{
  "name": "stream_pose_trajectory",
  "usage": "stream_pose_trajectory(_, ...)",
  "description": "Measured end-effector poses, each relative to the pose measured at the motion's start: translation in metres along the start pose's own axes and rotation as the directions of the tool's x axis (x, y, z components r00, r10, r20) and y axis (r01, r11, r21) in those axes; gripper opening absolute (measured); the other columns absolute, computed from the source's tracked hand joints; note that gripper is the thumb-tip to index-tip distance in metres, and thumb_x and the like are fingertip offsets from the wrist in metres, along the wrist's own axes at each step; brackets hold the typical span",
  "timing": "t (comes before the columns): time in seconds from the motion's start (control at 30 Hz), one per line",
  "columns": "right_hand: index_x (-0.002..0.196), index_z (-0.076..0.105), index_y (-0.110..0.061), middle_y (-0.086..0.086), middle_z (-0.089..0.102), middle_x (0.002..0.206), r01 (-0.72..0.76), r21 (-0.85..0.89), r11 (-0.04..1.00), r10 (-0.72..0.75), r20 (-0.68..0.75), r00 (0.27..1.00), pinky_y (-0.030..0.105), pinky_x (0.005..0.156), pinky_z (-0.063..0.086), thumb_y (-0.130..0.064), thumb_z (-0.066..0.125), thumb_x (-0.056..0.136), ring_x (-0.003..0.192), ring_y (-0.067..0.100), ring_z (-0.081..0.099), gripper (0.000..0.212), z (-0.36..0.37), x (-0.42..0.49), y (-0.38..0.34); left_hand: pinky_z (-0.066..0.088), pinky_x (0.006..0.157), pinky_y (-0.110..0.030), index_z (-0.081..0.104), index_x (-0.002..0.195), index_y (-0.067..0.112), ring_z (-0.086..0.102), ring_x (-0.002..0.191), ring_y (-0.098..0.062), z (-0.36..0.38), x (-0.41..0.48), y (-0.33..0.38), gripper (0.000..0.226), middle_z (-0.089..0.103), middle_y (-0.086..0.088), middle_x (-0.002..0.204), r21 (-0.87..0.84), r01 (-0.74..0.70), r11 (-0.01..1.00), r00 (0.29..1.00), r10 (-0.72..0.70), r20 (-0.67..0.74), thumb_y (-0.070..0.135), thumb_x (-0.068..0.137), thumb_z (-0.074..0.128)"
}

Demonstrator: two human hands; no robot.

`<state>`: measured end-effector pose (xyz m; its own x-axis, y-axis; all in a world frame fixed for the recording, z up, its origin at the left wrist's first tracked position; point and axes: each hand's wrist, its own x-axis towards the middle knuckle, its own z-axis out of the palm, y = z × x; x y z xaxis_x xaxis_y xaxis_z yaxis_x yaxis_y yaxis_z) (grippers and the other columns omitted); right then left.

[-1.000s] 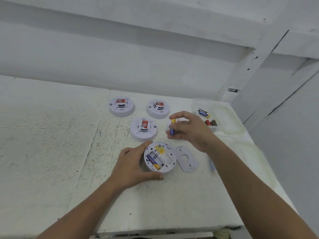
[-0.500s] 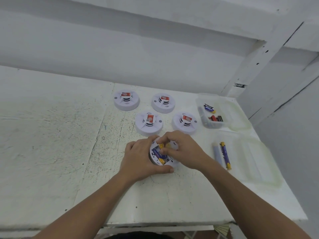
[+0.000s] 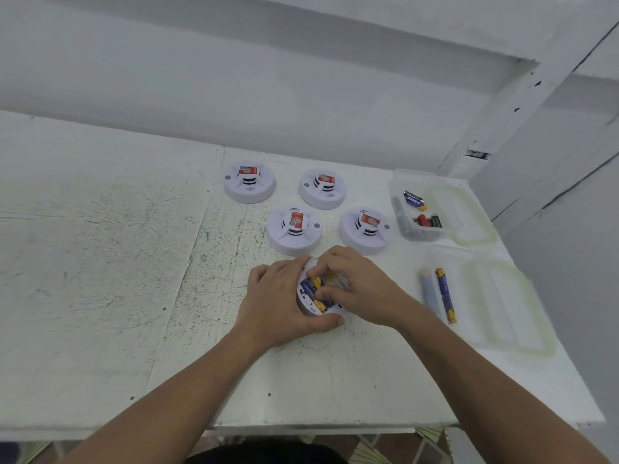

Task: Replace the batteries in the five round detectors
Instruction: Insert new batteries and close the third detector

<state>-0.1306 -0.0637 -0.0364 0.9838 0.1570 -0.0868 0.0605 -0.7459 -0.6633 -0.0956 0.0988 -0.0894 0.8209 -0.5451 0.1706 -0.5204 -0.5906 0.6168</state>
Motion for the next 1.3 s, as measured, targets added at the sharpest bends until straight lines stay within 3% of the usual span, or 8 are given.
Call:
stream_pose_trajectory(0.27,0.103,0.064,-0.022,-0.013,0.050,0.105,-0.017,-0.002,1.000,0.017,-0.035,0.999,0.011,0.084,0.039,-0.018,0.061,0.091,0.102,0.003,0.046,0.013,0.003,-0.002,0.004,0.030,0.100,-0.033,0.049,0.124,0.029,0.052,0.111,-0.003,0.001,0.000,0.000,0.090,0.059,0.018,0.116,0.018,-0.007,1.000,1.000,0.007,0.003,0.087,0.055,0.051)
stream_pose_trajectory(0.43,0.101,0.064,-0.032,-0.015,0.032,0.141,-0.049,0.094,0.994,0.057,-0.090,0.994,0.027,0.101,0.040,-0.019,0.060,0.092,0.131,0.005,0.028,0.017,0.013,-0.007,0.009,0.032,0.095,-0.032,0.047,0.116,0.034,0.053,0.101,0.000,0.000,-0.001,0.002,0.079,0.059,0.021,0.102,0.006,-0.015,1.000,1.000,0.015,-0.006,0.086,0.056,0.053)
stream_pose_trajectory(0.53,0.097,0.060,-0.041,-0.013,0.019,0.151,-0.113,0.153,0.982,0.124,-0.069,0.990,0.027,0.100,0.043,-0.021,0.060,0.092,0.137,0.004,0.022,0.021,0.012,-0.007,0.005,0.033,0.096,-0.033,0.049,0.117,0.035,0.053,0.103,0.001,0.001,0.000,0.000,0.079,0.059,0.023,0.104,0.007,-0.014,1.000,1.000,0.014,-0.017,0.085,0.056,0.056)
stream_pose_trajectory(0.7,0.102,0.056,-0.034,-0.009,0.043,0.132,-0.117,0.140,0.983,0.121,-0.020,0.993,0.007,0.093,0.033,-0.017,0.058,0.092,0.122,0.004,0.040,0.020,0.008,-0.006,0.000,0.034,0.093,-0.032,0.047,0.113,0.039,0.053,0.096,0.001,0.000,-0.001,0.001,0.072,0.058,0.024,0.097,-0.015,-0.015,1.000,1.000,0.014,-0.023,0.083,0.057,0.057)
stream_pose_trajectory(0.83,0.106,0.056,-0.033,-0.008,0.047,0.122,-0.136,0.151,0.979,0.137,0.003,0.991,0.019,0.096,0.041,-0.016,0.061,0.089,0.118,0.006,0.044,0.025,0.007,-0.004,0.000,0.033,0.094,-0.032,0.046,0.108,0.039,0.052,0.095,0.002,-0.001,0.000,0.001,0.067,0.057,0.024,0.095,-0.013,-0.006,1.000,1.000,0.006,-0.007,0.083,0.058,0.056)
stream_pose_trajectory(0.93,0.107,0.054,-0.036,-0.011,0.048,0.117,-0.158,0.215,0.964,0.157,0.021,0.987,0.022,0.090,0.049,-0.016,0.064,0.087,0.114,0.005,0.047,0.030,0.004,-0.005,-0.002,0.033,0.093,-0.033,0.047,0.104,0.039,0.051,0.092,0.003,-0.002,0.000,0.001,0.065,0.056,0.024,0.092,-0.022,0.003,1.000,1.000,-0.003,0.002,0.084,0.057,0.056)
stream_pose_trajectory(1.2,0.082,0.063,-0.026,-0.009,0.059,0.108,-0.257,0.322,0.911,0.298,-0.085,0.951,0.015,0.075,0.045,-0.025,0.070,0.082,0.100,0.002,0.058,0.007,0.010,0.003,-0.006,0.031,0.095,-0.031,0.047,0.115,0.039,0.052,0.097,0.000,-0.004,-0.001,0.003,0.075,0.057,0.024,0.098,-0.026,-0.005,1.000,1.000,0.005,-0.008,0.083,0.055,0.057)
stream_pose_trajectory(1.3,0.079,0.061,-0.023,-0.006,0.059,0.103,-0.275,0.289,0.917,0.321,-0.127,0.938,0.010,0.066,0.044,-0.026,0.067,0.084,0.092,0.000,0.060,0.009,0.010,0.006,-0.008,0.028,0.096,-0.029,0.048,0.120,0.036,0.051,0.100,0.000,-0.003,-0.002,0.002,0.081,0.056,0.023,0.101,-0.025,-0.006,1.000,1.000,0.006,-0.012,0.083,0.055,0.057)
